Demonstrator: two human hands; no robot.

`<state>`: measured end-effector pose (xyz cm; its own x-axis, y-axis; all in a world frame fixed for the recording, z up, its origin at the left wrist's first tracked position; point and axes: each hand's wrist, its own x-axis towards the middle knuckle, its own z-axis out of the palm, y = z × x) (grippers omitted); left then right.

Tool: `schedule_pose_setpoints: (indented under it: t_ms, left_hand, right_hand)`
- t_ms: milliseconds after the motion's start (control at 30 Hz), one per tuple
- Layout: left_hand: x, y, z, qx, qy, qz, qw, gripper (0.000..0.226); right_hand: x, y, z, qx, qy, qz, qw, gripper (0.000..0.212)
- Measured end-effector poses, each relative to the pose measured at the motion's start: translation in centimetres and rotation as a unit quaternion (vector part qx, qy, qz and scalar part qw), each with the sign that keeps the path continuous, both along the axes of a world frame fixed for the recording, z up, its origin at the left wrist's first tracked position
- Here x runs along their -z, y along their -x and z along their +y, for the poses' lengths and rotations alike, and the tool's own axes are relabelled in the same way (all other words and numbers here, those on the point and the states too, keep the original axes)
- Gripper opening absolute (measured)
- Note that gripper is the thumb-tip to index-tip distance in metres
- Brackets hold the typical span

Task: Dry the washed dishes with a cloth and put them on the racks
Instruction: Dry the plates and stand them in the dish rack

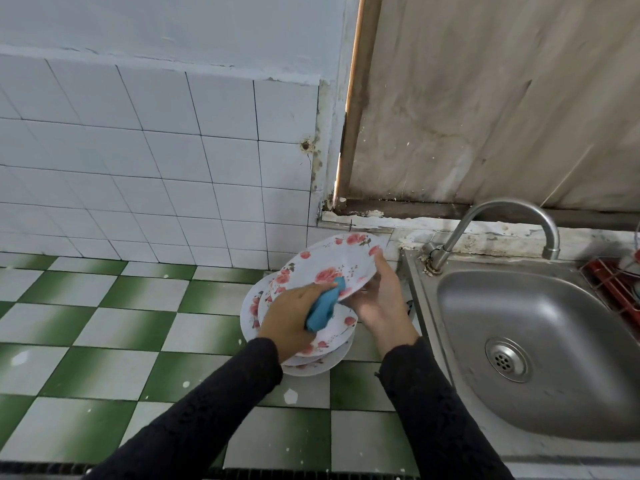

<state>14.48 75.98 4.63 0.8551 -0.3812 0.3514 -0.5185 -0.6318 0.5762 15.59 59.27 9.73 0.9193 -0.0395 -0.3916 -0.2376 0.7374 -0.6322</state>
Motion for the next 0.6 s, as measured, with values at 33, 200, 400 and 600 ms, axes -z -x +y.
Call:
schedule_pose_setpoints:
  t_ms: [33, 200, 400, 600]
  left_hand:
    - [-0.3, -0.2, 0.2, -0.025, 0.045, 0.011, 0.999, 0.050]
    - [-3.0, -0.9, 1.5, -0.071, 0.386, 0.184, 0.901, 0.040]
    - [-2.9, -1.4, 3.5, -0.053, 0.626, 0.400, 0.667, 0.049]
    - [-0.9, -1.5, 4.1, -0.132, 0.656, 0.489, 0.560, 0.024]
  right_hand:
    - [0.1, 0.1, 0.0, -0.004, 0.034, -0.004, 0.999, 0.043]
    - [3.2, 1.3, -0.2, -0.040, 0.217, 0.001, 0.975, 0.050]
    - [4.7, 2.5, -0.1, -0.051, 0.123, -0.051, 0.990, 0.041]
    - [2.2, 1.7, -0.8, 0.003, -0.031, -0.059, 0.998, 0.044]
